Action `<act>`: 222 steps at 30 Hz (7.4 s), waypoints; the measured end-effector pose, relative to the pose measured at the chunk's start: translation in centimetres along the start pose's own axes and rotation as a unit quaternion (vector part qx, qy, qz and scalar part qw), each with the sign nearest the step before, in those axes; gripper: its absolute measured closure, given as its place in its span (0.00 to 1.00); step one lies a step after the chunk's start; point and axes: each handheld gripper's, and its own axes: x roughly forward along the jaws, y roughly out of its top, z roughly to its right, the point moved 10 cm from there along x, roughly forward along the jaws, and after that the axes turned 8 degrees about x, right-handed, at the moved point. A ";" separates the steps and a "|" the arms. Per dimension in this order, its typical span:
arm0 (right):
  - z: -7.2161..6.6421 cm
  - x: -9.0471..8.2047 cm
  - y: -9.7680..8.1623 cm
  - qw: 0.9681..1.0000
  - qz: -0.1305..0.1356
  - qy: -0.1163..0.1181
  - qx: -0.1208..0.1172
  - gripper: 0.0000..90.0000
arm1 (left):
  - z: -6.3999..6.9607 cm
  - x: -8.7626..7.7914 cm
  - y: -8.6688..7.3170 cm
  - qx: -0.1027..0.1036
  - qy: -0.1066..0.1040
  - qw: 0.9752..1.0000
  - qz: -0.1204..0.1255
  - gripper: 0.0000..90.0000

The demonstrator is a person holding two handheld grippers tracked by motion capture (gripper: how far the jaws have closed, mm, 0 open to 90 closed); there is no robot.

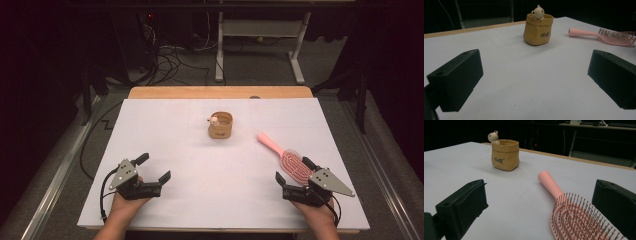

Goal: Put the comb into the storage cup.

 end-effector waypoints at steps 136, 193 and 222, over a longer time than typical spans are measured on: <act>-4.3 -0.1 -4.7 0.941 -0.300 0.072 -0.140 1.00 | -0.3 -0.5 -0.1 -0.012 0.000 1.000 -0.002 0.01; 1.1 -1.2 -1.2 0.987 -0.152 0.019 0.038 0.24 | -0.9 0.1 -1.2 -0.012 0.003 0.999 -0.035 0.01; 2.8 -1.1 -0.8 0.990 -0.127 -0.043 0.045 0.00 | -1.8 -0.6 -0.4 -0.019 0.019 0.999 -0.039 0.04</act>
